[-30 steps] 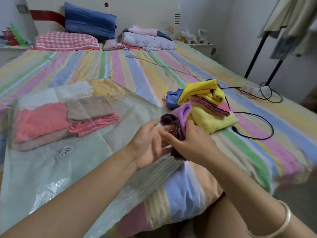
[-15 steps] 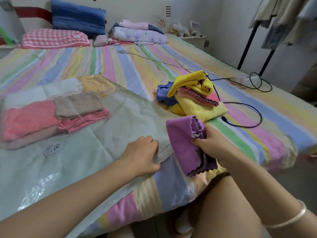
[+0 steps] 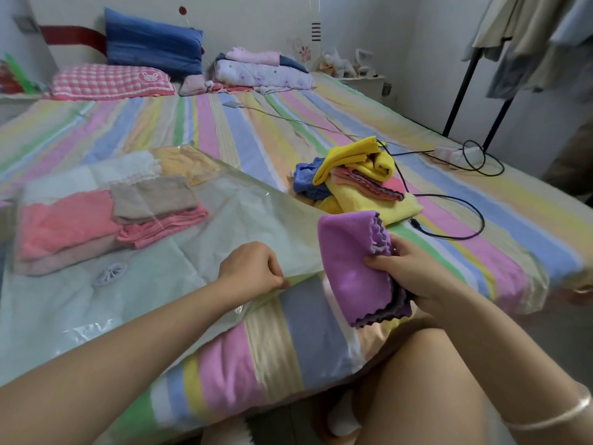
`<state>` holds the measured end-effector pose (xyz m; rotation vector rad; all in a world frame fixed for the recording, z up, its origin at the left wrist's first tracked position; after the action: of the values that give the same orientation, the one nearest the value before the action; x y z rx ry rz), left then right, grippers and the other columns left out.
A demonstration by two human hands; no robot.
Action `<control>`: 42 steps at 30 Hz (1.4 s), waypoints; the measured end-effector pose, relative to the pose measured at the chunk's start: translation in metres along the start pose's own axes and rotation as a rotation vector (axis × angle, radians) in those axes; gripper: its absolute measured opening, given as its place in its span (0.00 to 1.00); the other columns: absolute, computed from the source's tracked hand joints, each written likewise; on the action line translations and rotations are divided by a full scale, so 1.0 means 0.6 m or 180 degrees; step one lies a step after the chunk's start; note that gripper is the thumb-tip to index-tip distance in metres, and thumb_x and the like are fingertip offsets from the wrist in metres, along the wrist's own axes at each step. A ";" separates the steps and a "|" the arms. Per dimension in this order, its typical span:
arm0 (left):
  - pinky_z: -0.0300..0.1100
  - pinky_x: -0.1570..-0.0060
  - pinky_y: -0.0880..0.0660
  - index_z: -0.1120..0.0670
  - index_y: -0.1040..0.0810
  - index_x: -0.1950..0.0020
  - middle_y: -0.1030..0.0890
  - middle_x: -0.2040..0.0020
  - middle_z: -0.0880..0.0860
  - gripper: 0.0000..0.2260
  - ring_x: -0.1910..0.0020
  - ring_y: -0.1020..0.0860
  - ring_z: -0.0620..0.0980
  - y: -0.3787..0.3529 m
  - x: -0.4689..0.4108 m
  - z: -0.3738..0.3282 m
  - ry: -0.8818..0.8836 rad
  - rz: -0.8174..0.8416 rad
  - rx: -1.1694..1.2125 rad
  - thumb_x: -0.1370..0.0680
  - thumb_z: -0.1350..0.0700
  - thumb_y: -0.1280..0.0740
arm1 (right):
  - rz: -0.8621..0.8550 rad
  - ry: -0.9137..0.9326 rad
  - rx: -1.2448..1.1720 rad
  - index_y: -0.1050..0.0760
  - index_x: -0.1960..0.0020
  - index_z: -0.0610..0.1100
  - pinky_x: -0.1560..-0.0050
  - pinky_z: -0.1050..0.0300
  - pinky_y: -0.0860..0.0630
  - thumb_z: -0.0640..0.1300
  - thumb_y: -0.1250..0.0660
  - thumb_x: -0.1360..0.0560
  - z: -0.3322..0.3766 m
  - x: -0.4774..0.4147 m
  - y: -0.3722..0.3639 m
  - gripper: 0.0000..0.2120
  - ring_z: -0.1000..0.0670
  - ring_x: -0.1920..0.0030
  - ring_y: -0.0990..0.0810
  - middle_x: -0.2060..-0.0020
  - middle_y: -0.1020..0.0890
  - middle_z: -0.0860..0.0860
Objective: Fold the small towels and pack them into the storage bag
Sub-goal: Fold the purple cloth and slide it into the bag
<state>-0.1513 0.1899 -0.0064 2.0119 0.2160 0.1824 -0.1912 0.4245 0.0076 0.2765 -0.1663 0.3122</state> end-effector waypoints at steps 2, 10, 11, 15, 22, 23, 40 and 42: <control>0.39 0.66 0.29 0.51 0.22 0.74 0.20 0.70 0.44 0.14 0.65 0.21 0.47 -0.003 0.000 0.017 0.0214 0.0072 0.0398 0.35 0.49 0.21 | 0.0007 0.0008 -0.0028 0.23 0.44 0.44 0.47 0.48 0.22 0.33 0.35 0.25 -0.001 0.004 0.000 0.12 0.44 0.49 0.18 0.50 0.16 0.44; 0.33 0.68 0.23 0.59 0.18 0.57 0.15 0.62 0.52 0.07 0.66 0.18 0.43 0.005 0.024 0.029 0.0579 0.0757 0.2521 0.24 0.56 0.29 | 0.0692 0.0056 -0.0410 0.22 0.47 0.45 0.62 0.58 0.22 0.30 0.35 0.25 0.017 0.030 -0.043 0.13 0.50 0.59 0.17 0.57 0.15 0.48; 0.32 0.69 0.24 0.58 0.18 0.58 0.16 0.65 0.50 0.06 0.68 0.19 0.42 0.020 0.024 0.025 0.0516 0.0644 0.2573 0.24 0.57 0.30 | 0.0894 0.0024 -0.0395 0.22 0.46 0.45 0.58 0.55 0.21 0.30 0.35 0.25 0.020 0.035 -0.056 0.13 0.49 0.56 0.17 0.55 0.15 0.47; 0.29 0.75 0.31 0.59 0.20 0.61 0.20 0.73 0.47 0.06 0.76 0.25 0.37 0.101 0.024 -0.003 -0.0107 -0.0121 0.2422 0.24 0.60 0.30 | 0.1590 -0.0129 0.0430 0.20 0.46 0.42 0.43 0.49 0.22 0.33 0.34 0.26 0.025 0.052 -0.125 0.11 0.45 0.48 0.17 0.49 0.16 0.43; 0.45 0.61 0.21 0.55 0.16 0.61 0.17 0.66 0.55 0.04 0.66 0.21 0.46 0.136 0.039 -0.043 -0.0777 0.0113 0.1533 0.27 0.63 0.27 | 0.2470 -0.0158 0.0574 0.18 0.58 0.44 0.56 0.58 0.23 0.37 0.33 0.36 0.078 0.080 -0.182 0.09 0.50 0.60 0.19 0.60 0.17 0.47; 0.45 0.59 0.21 0.57 0.17 0.59 0.17 0.65 0.58 0.05 0.65 0.21 0.48 0.121 0.043 -0.056 -0.0734 0.0369 0.1612 0.26 0.65 0.30 | 0.2611 -0.0071 0.0308 0.17 0.60 0.46 0.57 0.61 0.23 0.35 0.33 0.36 0.095 0.093 -0.187 0.10 0.53 0.61 0.18 0.62 0.16 0.50; 0.31 0.63 0.26 0.58 0.15 0.54 0.16 0.65 0.47 0.03 0.66 0.21 0.39 0.121 0.026 -0.020 -0.0696 0.0174 0.2407 0.26 0.63 0.28 | 0.0913 -0.0969 -0.0340 0.22 0.54 0.34 0.66 0.58 0.24 0.36 0.33 0.27 -0.011 -0.063 -0.186 0.05 0.45 0.66 0.21 0.63 0.20 0.39; 0.28 0.63 0.28 0.57 0.15 0.55 0.17 0.67 0.44 0.04 0.67 0.22 0.36 0.127 0.026 -0.035 -0.0878 0.0154 0.2381 0.27 0.64 0.27 | 0.0751 -0.0727 -0.0697 0.22 0.55 0.36 0.71 0.61 0.25 0.36 0.34 0.25 0.013 -0.091 -0.211 0.03 0.48 0.68 0.21 0.64 0.19 0.42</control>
<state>-0.1356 0.1793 0.0719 2.7544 0.0576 -0.1779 -0.2020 0.2911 -0.0267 0.0739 -0.4573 0.4923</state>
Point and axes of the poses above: each hand's wrist, its own x-axis away from the middle knuckle, its own y-axis out of the back of the hand, z = x × y, the point moved 8 cm from there along -x, towards the middle knuckle
